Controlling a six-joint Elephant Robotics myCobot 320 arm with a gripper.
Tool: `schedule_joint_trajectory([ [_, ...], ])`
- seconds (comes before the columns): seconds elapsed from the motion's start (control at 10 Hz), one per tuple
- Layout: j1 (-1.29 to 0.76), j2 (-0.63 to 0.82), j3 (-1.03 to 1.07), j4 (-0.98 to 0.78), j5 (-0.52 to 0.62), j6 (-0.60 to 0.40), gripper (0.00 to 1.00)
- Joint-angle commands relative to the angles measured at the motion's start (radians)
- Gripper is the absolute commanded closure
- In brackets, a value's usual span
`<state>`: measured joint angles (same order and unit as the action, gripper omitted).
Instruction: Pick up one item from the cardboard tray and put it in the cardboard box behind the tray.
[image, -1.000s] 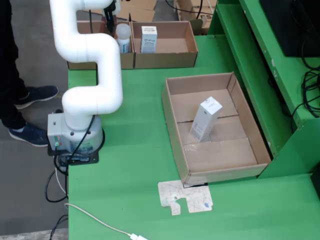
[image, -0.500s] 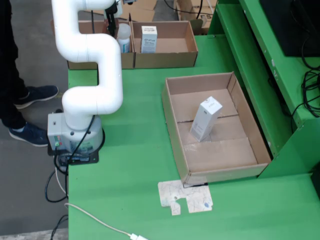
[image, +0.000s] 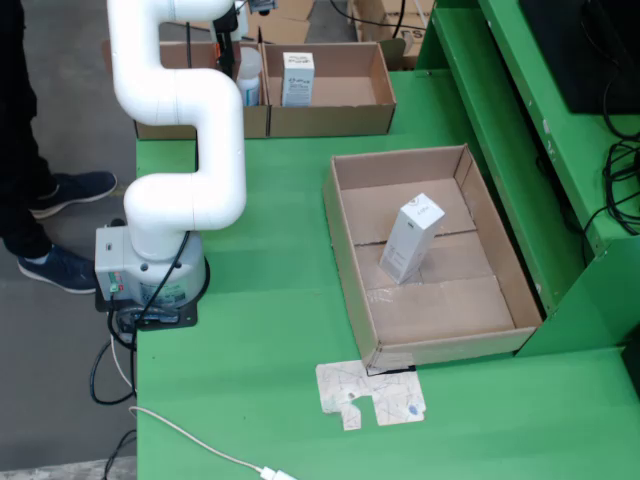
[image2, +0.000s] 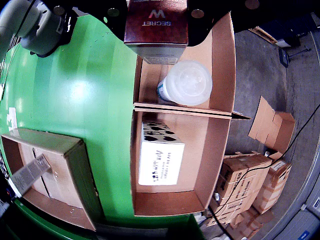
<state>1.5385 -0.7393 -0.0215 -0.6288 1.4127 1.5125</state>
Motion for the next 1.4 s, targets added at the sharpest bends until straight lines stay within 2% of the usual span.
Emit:
schedule_joint_trajectory([
  [0.0,0.016,0.024,0.021,0.011,-0.005,0.032,1.0],
  [0.3,0.035,0.021,0.021,0.012,-0.001,0.075,1.0],
  [1.3,0.051,-0.013,0.021,0.077,-0.017,0.093,1.0],
])
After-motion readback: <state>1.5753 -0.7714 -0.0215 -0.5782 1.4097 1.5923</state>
